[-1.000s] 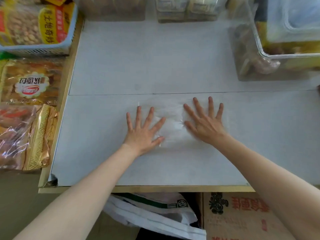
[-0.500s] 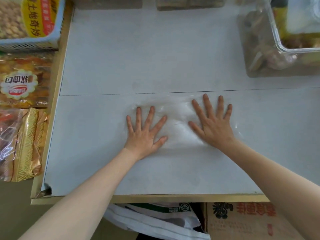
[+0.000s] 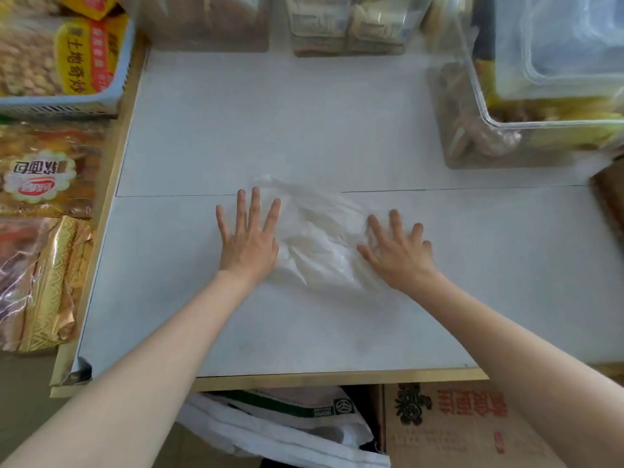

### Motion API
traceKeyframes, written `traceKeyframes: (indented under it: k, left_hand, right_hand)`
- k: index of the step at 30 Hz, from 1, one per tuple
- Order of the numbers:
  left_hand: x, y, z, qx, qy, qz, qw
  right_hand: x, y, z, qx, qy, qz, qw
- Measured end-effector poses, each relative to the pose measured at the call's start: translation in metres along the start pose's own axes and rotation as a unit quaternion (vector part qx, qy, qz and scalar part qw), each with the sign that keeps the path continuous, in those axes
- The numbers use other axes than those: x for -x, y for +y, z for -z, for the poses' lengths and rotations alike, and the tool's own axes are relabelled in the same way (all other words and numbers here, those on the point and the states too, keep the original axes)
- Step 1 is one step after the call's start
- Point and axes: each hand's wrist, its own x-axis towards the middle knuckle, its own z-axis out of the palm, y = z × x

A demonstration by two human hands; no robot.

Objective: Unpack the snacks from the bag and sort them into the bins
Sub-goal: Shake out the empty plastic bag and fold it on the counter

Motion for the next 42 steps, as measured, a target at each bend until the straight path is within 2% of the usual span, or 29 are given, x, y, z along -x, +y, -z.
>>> traceKeyframes:
  k: [2,4,5,6,8,10,11,14,17,19,20,22,23,25,28,30,32,33,34,35,37,39,41,42]
  left_hand:
    - [0.013,0.003,0.003,0.038,0.059,-0.038,0.997]
    - [0.035,0.007,-0.003,0.05,0.048,-0.096,0.993]
    - [0.048,0.008,-0.009,0.064,0.04,-0.103,0.992]
    - [0.06,0.01,-0.015,0.088,0.049,-0.082,0.992]
    - [0.077,0.013,-0.02,0.199,0.047,0.048,0.978]
    - [0.081,0.017,-0.016,0.325,0.01,0.205,0.923]
    - [0.078,0.018,-0.015,0.373,0.001,0.249,0.894]
    - [0.063,0.018,-0.002,0.521,-0.018,0.298,0.799]
    - [0.043,0.012,0.004,0.619,-0.046,0.394,0.678]
    - [0.035,0.006,0.013,0.657,-0.089,0.403,0.631]
    - [0.032,0.004,0.019,0.674,-0.11,0.377,0.626]
    - [0.024,-0.001,0.04,0.706,-0.123,0.303,0.628]
    - [0.021,-0.004,0.058,0.726,-0.119,0.259,0.625]
    - [0.014,-0.011,0.101,0.754,-0.1,0.17,0.626]
    - [0.008,-0.019,0.164,0.745,-0.046,0.056,0.663]
    - [0.007,-0.021,0.196,0.737,0.009,0.008,0.675]
    - [0.007,-0.023,0.205,0.735,0.07,-0.003,0.674]
    - [0.008,-0.023,0.201,0.728,0.086,0.008,0.68]
    - [0.008,-0.023,0.186,0.713,0.09,0.032,0.695]
    - [0.009,-0.021,0.164,0.685,0.082,0.064,0.721]
    - [0.019,-0.011,0.107,0.591,0.02,0.149,0.793]
    - [0.041,0.007,0.058,0.479,-0.058,0.235,0.844]
    - [0.064,0.021,0.034,0.382,-0.061,0.275,0.88]
    - [0.073,0.025,0.03,0.323,-0.033,0.247,0.913]
  right_hand:
    - [0.027,-0.011,0.001,-0.004,-0.039,0.001,0.999]
    - [0.053,-0.018,0.008,0.002,-0.065,0.021,0.998]
    - [0.06,-0.018,0.016,0.001,-0.053,0.026,0.998]
    - [0.061,-0.017,0.024,0.0,-0.025,0.031,0.999]
    - [0.047,-0.015,0.038,-0.034,0.036,0.041,0.998]
    - [0.024,-0.021,0.041,-0.122,0.023,0.059,0.99]
    - [0.014,-0.029,0.039,-0.17,-0.005,0.064,0.983]
    - [0.008,-0.057,0.021,-0.191,-0.044,0.087,0.977]
    - [0.014,-0.061,0.008,-0.21,-0.063,0.091,0.971]
    - [0.016,-0.049,0.01,-0.253,-0.083,0.08,0.961]
    - [0.014,-0.041,0.014,-0.297,-0.08,0.067,0.949]
    - [0.008,-0.027,0.03,-0.444,-0.078,0.026,0.892]
    - [0.006,-0.022,0.042,-0.523,-0.082,0.011,0.848]
    - [0.002,-0.017,0.073,-0.643,-0.093,0.041,0.759]
    - [0.005,-0.022,0.133,-0.724,-0.066,0.156,0.669]
    - [0.013,-0.028,0.17,-0.748,-0.014,0.213,0.628]
    - [0.024,-0.031,0.188,-0.766,0.053,0.232,0.597]
    - [0.029,-0.033,0.185,-0.762,0.077,0.224,0.602]
    - [0.033,-0.035,0.175,-0.748,0.09,0.202,0.626]
    - [0.037,-0.036,0.157,-0.719,0.099,0.163,0.668]
    - [0.041,-0.037,0.106,-0.621,0.081,0.049,0.778]
    - [0.045,-0.035,0.047,-0.514,0.039,-0.052,0.856]
    - [0.051,-0.032,0.006,-0.438,0.032,-0.098,0.893]
    - [0.055,-0.031,-0.002,-0.424,0.045,-0.104,0.899]
